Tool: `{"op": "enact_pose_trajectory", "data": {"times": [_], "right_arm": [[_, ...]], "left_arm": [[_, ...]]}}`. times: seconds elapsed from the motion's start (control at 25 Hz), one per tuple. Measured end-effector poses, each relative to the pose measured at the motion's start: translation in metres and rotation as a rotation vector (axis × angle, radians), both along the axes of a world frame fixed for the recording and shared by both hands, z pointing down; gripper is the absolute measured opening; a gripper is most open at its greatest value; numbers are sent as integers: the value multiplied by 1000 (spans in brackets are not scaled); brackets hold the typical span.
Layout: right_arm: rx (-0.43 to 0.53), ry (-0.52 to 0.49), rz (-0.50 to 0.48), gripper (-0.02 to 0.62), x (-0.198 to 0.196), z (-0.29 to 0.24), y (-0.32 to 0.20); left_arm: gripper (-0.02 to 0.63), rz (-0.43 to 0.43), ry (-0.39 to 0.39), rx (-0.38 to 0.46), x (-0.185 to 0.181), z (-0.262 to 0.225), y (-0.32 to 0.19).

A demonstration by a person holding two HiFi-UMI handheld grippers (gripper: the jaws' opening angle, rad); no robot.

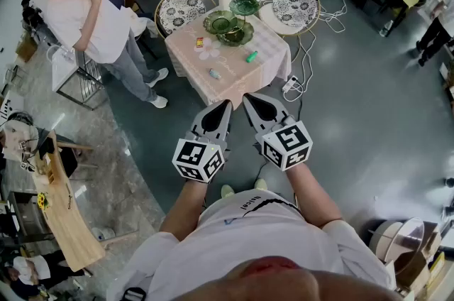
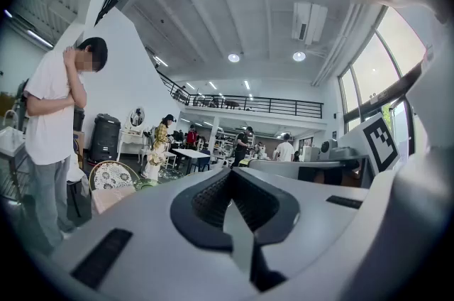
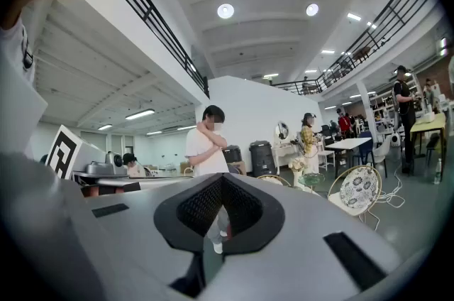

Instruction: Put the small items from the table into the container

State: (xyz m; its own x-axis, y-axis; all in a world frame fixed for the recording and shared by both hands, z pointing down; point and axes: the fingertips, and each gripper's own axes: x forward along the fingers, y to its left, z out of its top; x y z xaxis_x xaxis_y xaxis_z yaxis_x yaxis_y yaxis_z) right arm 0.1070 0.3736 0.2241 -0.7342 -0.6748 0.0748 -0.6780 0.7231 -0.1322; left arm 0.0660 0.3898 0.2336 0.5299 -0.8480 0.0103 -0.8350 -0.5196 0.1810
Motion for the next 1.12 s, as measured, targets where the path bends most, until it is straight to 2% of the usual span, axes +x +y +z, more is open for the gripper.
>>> {"op": "enact_pose_trajectory", "data": {"times": [0.24, 0.56, 1.12], "right_arm": [[-6, 4, -5, 9, -1, 6, 0], [-17, -82, 12, 9, 13, 4, 6], [-15, -102, 2, 9, 38, 14, 14]], "left_arm": [[6, -5, 1, -2, -1, 5, -1], [6, -11, 0, 2, 7, 10, 5], [6, -50, -10, 29, 23, 14, 9]]}}
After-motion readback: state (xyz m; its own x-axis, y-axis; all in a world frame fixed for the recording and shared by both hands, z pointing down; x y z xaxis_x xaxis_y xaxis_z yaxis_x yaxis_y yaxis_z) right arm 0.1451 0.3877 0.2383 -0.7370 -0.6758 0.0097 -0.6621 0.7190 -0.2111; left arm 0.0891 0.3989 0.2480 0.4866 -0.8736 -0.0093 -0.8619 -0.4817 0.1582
